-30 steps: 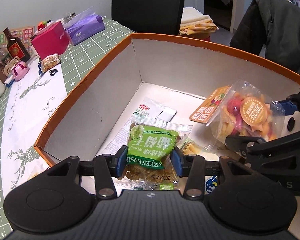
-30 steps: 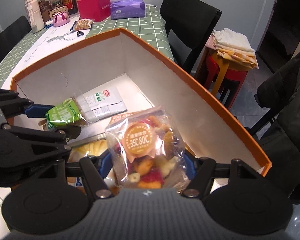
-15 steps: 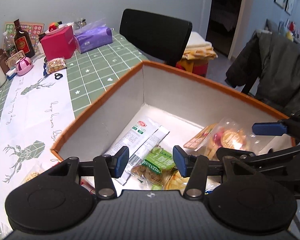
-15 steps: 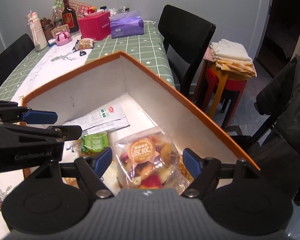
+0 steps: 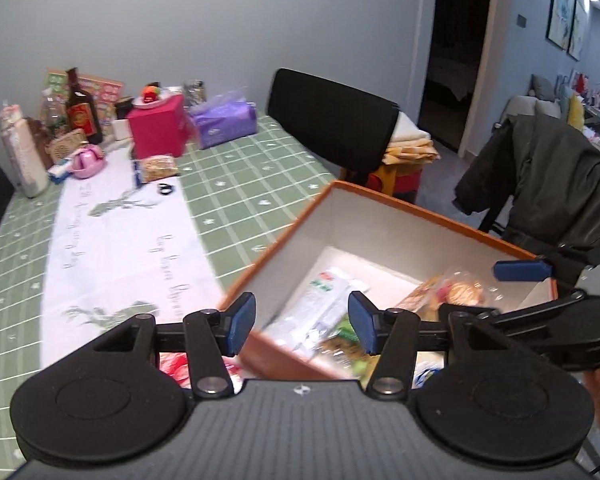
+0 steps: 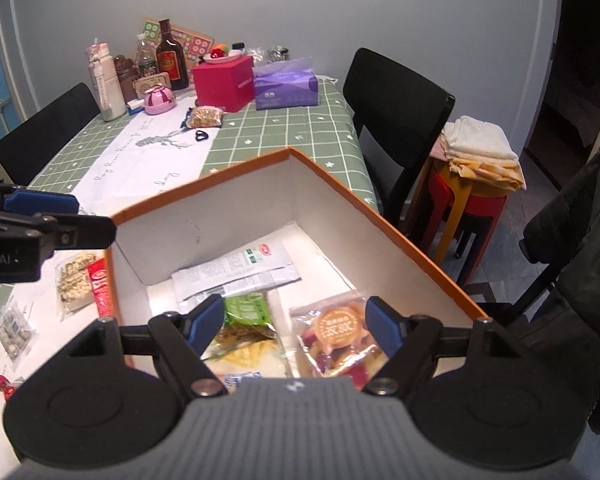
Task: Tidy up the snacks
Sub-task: 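Move both tools back over the snacks on the runner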
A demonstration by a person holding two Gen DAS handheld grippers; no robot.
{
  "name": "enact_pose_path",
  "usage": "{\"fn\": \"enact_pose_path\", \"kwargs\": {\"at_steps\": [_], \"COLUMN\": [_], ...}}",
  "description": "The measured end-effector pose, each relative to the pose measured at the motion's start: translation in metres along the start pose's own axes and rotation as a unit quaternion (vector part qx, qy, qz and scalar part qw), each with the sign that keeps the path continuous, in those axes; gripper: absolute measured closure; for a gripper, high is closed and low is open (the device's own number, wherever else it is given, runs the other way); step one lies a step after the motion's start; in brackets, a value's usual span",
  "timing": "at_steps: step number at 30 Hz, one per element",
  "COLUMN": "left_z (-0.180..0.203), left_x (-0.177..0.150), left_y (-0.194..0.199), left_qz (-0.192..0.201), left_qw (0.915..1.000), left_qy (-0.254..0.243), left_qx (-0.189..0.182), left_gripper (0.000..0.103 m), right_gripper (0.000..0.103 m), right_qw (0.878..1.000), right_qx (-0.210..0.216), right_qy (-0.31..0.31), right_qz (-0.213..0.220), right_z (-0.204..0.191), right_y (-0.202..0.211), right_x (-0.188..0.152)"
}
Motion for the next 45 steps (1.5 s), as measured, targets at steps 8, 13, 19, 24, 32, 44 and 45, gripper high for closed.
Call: {"fn": "enact_pose_path", "kwargs": {"at_steps": [8, 13, 19, 24, 32, 44, 45], "left_z": [-0.052, -0.081, -0.116, -0.134, -0.162, -0.156, -0.155], "left_x": [-0.024, -0.053, -0.089, -0.119, -0.145, -0.147, -0.149], "left_y": [0.038, 0.058, 0.075, 0.083, 0.079, 0.052, 0.05], "left_qz": [-0.001, -0.014, -0.025, -0.031, -0.058, -0.163, -0.162], "left_qw": [0.9994, 0.9982, 0.9971, 0.9951, 0.994, 0.9527, 0.9482], "left_qy": [0.007, -0.009, 0.002, -0.013, 0.001, -0.256, -0.273], "left_qx": [0.035, 0.057, 0.072, 0.093, 0.093, -0.004, -0.015], "left_gripper": [0.036, 0.036, 0.036, 0.031, 0.031, 0.03, 0.03], "right_gripper": [0.027, 0.027, 0.027, 0.027, 0.027, 0.027, 0.027], "right_qw": [0.999, 0.998, 0.995, 0.989, 0.976, 0.948, 0.948], "right_qx": [0.018, 0.031, 0.053, 0.082, 0.15, 0.212, 0.215], "right_qy": [0.036, 0.053, 0.082, 0.117, 0.156, 0.222, 0.223], "right_qz": [0.014, 0.017, 0.024, 0.027, -0.011, -0.078, -0.08], "right_z": [-0.033, -0.05, -0.082, -0.12, -0.174, -0.233, -0.236], "right_y": [0.017, 0.022, 0.032, 0.04, 0.032, 0.009, 0.007], "right_x": [-0.001, -0.003, -0.007, -0.012, -0.045, -0.092, -0.093]}}
Point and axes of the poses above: each gripper's, at about its wrist camera, not at the fingertips, and y roughly against the way its jaws point, z to its right, x to its top, the point moved 3 cm from there along -y, roughly the way its jaws point, and after that the axes turned 9 degrees about z, right-handed, at the moved point
